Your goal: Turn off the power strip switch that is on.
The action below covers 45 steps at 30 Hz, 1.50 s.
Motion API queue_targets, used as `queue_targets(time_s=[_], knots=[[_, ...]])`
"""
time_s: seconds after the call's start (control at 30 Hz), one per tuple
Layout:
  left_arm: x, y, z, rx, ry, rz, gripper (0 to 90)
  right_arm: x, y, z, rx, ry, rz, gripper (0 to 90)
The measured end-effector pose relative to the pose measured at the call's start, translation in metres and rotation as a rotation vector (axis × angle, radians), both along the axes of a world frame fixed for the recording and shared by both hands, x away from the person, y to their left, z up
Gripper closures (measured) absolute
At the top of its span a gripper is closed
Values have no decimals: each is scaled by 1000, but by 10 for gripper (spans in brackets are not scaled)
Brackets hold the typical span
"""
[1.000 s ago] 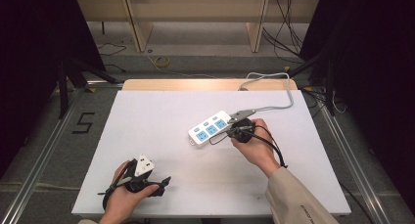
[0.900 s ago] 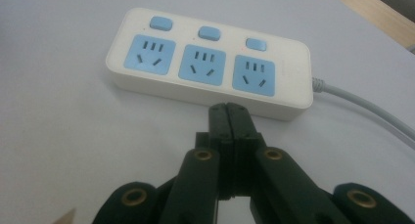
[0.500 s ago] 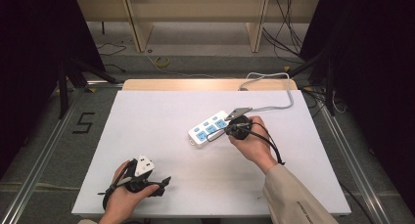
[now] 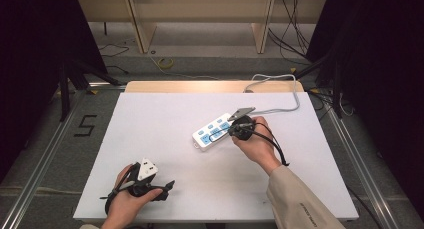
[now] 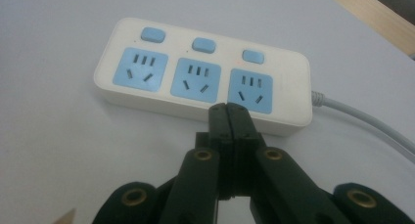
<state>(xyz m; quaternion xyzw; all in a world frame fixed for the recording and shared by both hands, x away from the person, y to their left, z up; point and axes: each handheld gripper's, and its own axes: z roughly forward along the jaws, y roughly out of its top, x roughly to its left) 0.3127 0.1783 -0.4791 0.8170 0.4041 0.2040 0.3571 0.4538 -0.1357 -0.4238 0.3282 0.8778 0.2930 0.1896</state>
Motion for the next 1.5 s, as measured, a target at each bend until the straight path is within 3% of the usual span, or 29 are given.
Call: queue_targets(time_s=[1.5], knots=[[0, 0, 0, -4, 2, -2, 122, 31, 17, 2, -15, 18, -15, 900]])
